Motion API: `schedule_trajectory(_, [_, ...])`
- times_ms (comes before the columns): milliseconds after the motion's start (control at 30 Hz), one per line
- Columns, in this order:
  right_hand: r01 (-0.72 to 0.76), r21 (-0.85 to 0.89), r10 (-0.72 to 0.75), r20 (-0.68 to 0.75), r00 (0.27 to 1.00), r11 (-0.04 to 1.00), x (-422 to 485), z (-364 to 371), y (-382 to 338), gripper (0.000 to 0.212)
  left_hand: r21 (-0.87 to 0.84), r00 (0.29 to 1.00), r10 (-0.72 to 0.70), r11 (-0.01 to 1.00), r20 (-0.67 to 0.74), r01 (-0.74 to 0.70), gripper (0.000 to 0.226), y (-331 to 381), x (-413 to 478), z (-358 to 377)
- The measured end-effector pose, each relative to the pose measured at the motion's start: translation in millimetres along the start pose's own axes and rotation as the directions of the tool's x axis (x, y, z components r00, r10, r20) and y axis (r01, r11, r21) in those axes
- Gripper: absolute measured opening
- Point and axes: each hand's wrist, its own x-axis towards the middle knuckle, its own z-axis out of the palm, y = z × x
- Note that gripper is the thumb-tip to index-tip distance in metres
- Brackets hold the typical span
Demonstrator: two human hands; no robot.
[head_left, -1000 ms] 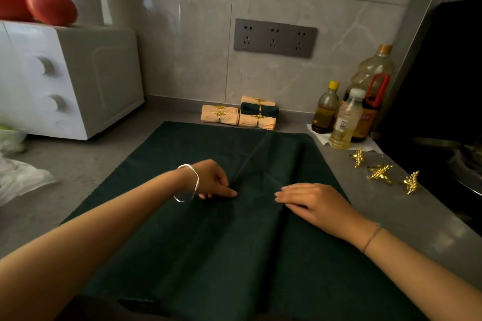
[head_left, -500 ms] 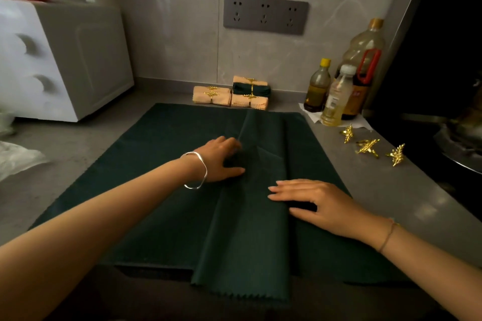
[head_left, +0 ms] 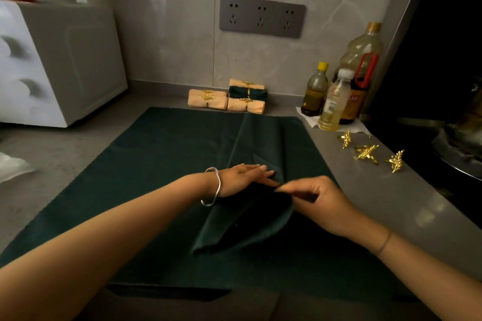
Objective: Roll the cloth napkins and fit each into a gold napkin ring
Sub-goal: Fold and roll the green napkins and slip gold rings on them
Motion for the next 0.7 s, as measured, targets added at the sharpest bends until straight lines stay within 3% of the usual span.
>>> schedule_trajectory(100, [-0.007,0.071,0.017,-0.147,0.989,0.997,28,-7,-6,0.018,-0.020,0.949,-0.307,0.952,-0.067,0.307,0.052,-18,-12,-22])
schedule_trajectory(167, [-0.019,0.184,0.068,-0.263,0.962,0.983,50,-14,-2,0.013,-0.204,0.855,-0.469,0.880,-0.221,0.429,0.046,-34,-7,-35])
schedule_trajectory(267, [-0.050,0.317,0.181,-0.398,0.899,0.947,85,-25,16,0.010,-0.360,0.876,-0.339,0.909,-0.344,0.211,0.044,-31,1,-44])
schedule_trajectory(333, [-0.108,0.380,0.284,-0.446,0.849,0.919,108,-31,34,0.011,-0.491,0.871,-0.383,0.848,-0.308,0.199,0.073,-35,4,-48])
schedule_trajectory(400, [-0.197,0.434,0.402,-0.454,0.795,0.879,125,-34,53,0.018,-0.525,0.869,-0.410,0.822,-0.278,0.220,0.084,-40,8,-51])
schedule_trajectory(533, [-0.554,0.488,0.722,-0.277,0.634,0.675,143,-35,82,0.042,-0.423,0.869,-0.440,0.848,-0.227,0.319,0.060,-38,15,-51])
schedule_trajectory(600, [-0.623,0.466,0.768,-0.245,0.592,0.628,148,-37,87,0.046,-0.337,0.865,-0.452,0.867,-0.219,0.367,0.047,-44,20,-50])
schedule_trajectory(700, [-0.654,0.406,0.766,-0.256,0.590,0.639,155,-40,86,0.045,-0.320,0.848,-0.468,0.866,-0.250,0.383,0.039,-48,27,-50])
